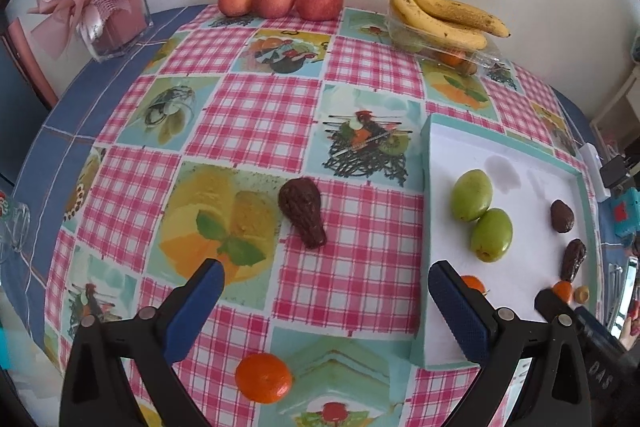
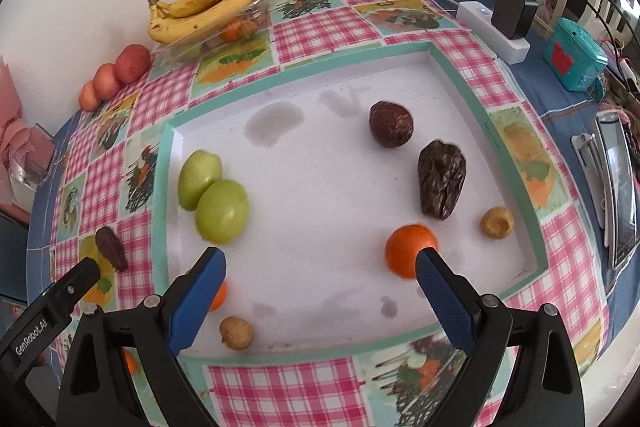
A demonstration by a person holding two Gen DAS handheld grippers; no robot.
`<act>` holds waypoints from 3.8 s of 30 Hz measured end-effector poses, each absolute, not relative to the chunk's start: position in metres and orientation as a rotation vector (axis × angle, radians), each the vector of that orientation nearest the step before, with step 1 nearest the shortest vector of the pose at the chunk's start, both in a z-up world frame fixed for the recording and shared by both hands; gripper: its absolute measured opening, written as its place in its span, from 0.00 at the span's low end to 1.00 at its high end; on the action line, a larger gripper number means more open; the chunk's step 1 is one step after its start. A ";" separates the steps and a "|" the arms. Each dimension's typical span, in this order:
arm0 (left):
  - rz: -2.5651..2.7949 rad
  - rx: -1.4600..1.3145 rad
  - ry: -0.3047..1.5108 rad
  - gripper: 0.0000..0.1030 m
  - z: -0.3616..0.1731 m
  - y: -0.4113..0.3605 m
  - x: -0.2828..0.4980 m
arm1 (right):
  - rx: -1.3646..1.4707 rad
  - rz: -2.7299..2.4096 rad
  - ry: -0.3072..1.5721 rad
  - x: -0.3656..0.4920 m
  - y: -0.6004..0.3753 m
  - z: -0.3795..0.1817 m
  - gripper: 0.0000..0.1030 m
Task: Organize fruits
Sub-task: 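Move both open tools back toward the remaining fruits, then close the left tool around the orange lying on the tablecloth, then lift the orange with the left tool while the right tool grasps the wrinkled brown date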
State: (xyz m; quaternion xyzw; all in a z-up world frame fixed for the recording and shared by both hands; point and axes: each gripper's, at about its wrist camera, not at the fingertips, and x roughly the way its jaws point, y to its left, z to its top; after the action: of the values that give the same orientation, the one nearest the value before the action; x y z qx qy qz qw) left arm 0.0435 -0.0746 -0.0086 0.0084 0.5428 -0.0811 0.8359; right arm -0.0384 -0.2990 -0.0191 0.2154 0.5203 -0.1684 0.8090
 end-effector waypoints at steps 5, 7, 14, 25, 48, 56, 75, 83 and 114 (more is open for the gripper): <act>-0.195 0.002 1.171 1.00 -0.010 -0.065 0.035 | 0.440 -0.335 1.138 -0.050 -0.282 -0.022 0.93; -0.209 -0.003 1.185 1.00 -0.012 -0.062 0.029 | 0.428 -0.325 1.150 -0.055 -0.275 -0.023 0.93; -0.232 0.031 1.205 1.00 -0.013 -0.054 0.012 | 0.410 -0.317 1.172 -0.072 -0.261 -0.026 0.93; -0.220 -0.014 1.325 0.99 -0.027 -0.043 0.005 | 0.447 -0.310 1.181 -0.084 -0.259 -0.022 0.93; -0.161 -0.078 1.480 0.40 -0.066 -0.029 0.011 | 0.489 -0.309 1.211 -0.080 -0.262 -0.030 0.93; -0.171 -0.109 1.434 0.39 -0.057 -0.024 0.018 | 0.486 -0.309 1.215 -0.078 -0.262 -0.033 0.93; -0.134 -0.159 1.280 0.39 -0.030 -0.021 0.055 | 0.425 -0.313 1.236 -0.059 -0.257 -0.041 0.93; -0.104 -0.205 1.257 0.39 -0.028 -0.018 0.074 | 0.378 -0.321 1.232 -0.040 -0.254 -0.038 0.93; 0.020 -0.370 1.227 0.39 -0.032 0.066 0.127 | 0.215 -0.212 1.160 0.051 -0.168 -0.009 0.93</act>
State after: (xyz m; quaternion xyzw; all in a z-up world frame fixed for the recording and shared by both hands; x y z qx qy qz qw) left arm 0.1266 0.0662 -0.0321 -0.1727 0.5725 0.0091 0.8015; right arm 0.0509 -0.1685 -0.0092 0.1014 0.5457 -0.0997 0.8258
